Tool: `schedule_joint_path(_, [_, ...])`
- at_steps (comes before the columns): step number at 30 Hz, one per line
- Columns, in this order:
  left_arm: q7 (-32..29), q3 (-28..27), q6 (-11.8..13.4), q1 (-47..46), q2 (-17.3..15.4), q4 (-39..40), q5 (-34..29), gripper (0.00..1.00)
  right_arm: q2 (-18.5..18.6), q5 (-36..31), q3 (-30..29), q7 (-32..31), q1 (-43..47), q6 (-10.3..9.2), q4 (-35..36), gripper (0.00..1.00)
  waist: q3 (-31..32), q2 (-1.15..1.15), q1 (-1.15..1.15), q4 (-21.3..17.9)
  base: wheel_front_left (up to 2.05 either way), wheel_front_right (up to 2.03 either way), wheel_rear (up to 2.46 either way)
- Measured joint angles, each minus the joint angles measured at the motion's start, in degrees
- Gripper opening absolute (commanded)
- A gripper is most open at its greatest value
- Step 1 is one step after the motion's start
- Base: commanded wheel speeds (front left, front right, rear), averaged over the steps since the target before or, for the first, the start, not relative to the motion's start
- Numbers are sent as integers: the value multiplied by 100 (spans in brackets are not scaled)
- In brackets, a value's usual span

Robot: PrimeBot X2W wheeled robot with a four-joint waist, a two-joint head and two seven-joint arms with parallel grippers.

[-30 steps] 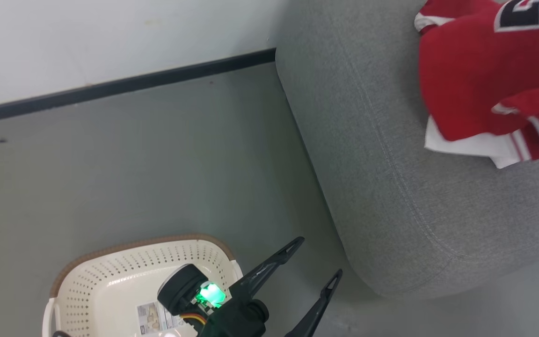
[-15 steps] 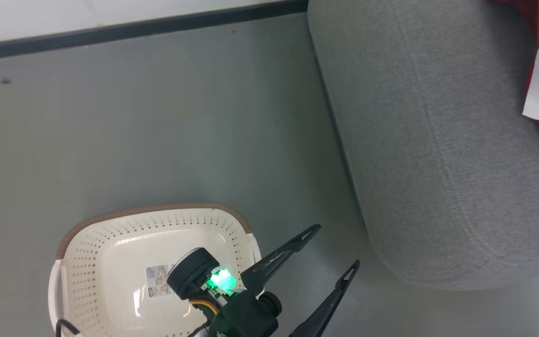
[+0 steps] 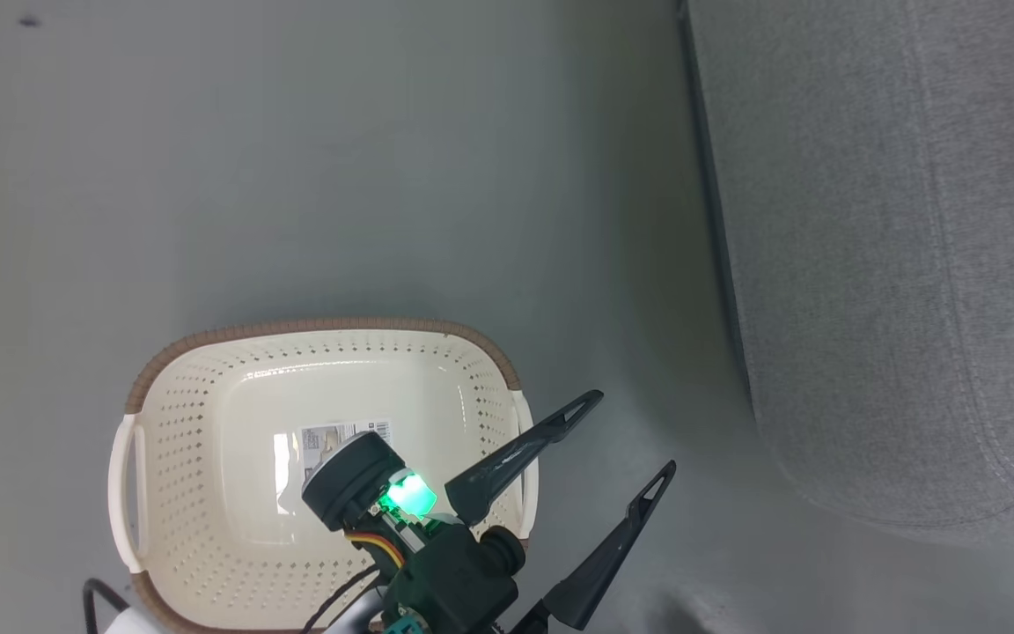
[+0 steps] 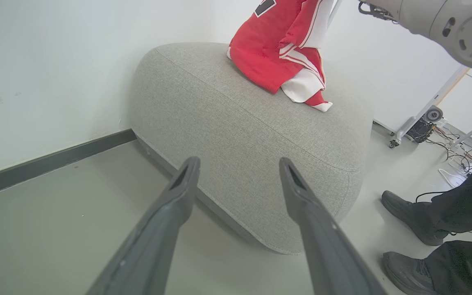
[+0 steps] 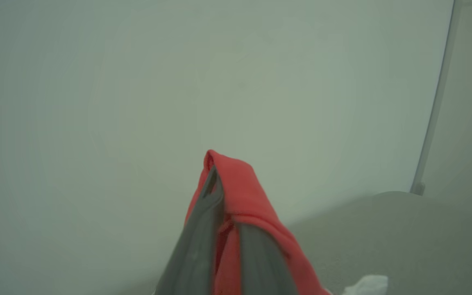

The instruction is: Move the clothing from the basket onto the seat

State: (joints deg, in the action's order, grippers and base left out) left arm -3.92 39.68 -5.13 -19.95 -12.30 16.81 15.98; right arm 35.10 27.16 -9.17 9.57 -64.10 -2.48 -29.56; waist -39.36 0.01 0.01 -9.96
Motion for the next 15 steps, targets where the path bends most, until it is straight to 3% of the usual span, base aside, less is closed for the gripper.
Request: schedule_joint_path(15, [108, 19, -49, -116, -8, -160, -2, 100, -431, 325, -122, -2, 247, 80, -1248, 0, -189, 0, -1, 48, 0, 0, 0])
